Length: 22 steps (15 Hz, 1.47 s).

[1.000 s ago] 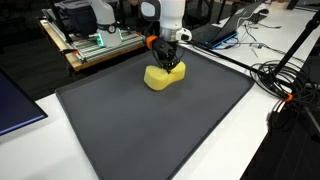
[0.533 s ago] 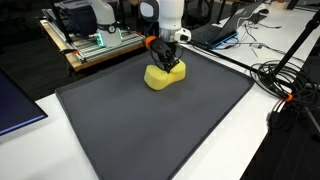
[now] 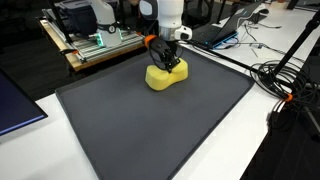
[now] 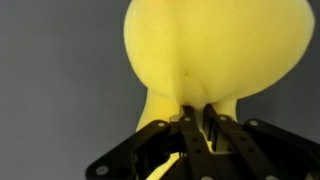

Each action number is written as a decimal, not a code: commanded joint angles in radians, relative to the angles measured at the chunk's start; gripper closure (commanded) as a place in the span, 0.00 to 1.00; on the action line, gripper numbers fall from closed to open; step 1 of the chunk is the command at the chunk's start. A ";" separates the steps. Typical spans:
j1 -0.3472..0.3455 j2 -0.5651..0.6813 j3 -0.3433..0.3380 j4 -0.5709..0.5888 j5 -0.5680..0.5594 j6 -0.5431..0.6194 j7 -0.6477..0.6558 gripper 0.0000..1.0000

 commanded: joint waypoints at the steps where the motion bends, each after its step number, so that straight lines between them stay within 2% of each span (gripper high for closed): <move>1: -0.012 -0.031 0.011 0.000 0.023 -0.034 -0.032 0.96; 11: -0.007 -0.052 0.007 -0.002 0.021 -0.057 -0.045 0.95; 12: -0.006 -0.050 0.005 0.000 0.020 -0.053 -0.042 0.62; 14: -0.005 -0.049 0.004 -0.001 0.016 -0.056 -0.045 0.56; 18: -0.006 -0.056 0.007 -0.006 0.018 -0.060 -0.066 0.27; 22: -0.008 -0.082 0.010 -0.015 0.034 -0.122 -0.086 0.00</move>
